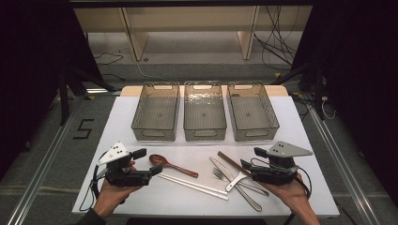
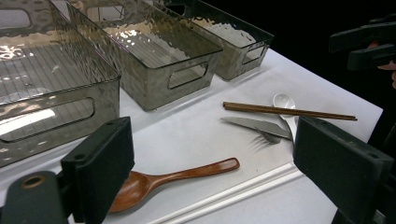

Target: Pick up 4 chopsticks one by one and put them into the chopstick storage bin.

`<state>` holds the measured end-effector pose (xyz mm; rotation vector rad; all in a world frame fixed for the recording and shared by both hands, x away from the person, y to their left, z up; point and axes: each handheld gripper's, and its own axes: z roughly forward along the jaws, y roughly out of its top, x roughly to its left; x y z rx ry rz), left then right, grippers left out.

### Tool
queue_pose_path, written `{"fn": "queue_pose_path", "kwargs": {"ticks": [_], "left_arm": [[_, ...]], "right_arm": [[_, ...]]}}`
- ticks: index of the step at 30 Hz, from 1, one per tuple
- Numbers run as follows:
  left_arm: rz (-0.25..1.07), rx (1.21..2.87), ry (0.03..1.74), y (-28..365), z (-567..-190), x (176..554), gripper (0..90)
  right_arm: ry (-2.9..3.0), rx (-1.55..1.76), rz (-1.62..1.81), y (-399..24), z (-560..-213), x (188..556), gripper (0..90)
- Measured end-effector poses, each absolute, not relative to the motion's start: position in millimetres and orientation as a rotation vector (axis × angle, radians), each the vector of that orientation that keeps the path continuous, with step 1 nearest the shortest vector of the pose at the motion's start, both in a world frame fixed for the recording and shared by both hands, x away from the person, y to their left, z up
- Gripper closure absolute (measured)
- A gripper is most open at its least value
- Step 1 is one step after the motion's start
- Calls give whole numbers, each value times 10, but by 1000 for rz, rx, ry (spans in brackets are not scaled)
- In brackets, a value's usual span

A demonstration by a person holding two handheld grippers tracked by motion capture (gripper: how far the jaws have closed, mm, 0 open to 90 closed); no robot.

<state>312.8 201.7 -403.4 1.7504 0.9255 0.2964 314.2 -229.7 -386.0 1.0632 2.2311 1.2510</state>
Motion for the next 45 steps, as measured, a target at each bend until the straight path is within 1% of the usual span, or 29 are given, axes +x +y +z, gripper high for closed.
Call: {"fn": "queue_pose_path", "kwargs": {"ticks": [5,8,10,15,17,23,24,25,30,38,45], "left_arm": [[301,1753,926,2018,-4033,3132,116],[305,1755,924,2014,-4030,3134,116],[305,1757,924,2013,-4032,3135,116],[318,1760,924,2013,-4031,3130,117],[316,1760,926,2013,-4033,3132,117],[319,1767,922,2009,-4030,3131,117],[319,1767,922,2009,-4030,3131,116],[317,1763,925,2008,-4031,3132,117],[317,1770,918,2012,-4030,3129,117],[315,1768,918,2009,-4030,3130,116],[314,1770,927,2007,-4033,3129,116]], "right_arm": [[2361,1079,1116,-2316,-3869,3266,365],[2451,1070,991,-2328,-3895,3339,401],[2520,1065,877,-2334,-3931,3392,401],[2632,1118,676,-2358,-4054,3506,468],[2659,1123,643,-2368,-4095,3527,517],[2706,1131,560,-2370,-4216,3599,587],[2706,1131,560,-2370,-4216,3599,587],[2731,1143,531,-2368,-4264,3620,622],[2756,1164,490,-2369,-4331,3657,685],[2782,1162,467,-2352,-4368,3684,747],[2793,1177,456,-2340,-4379,3697,747]]}}
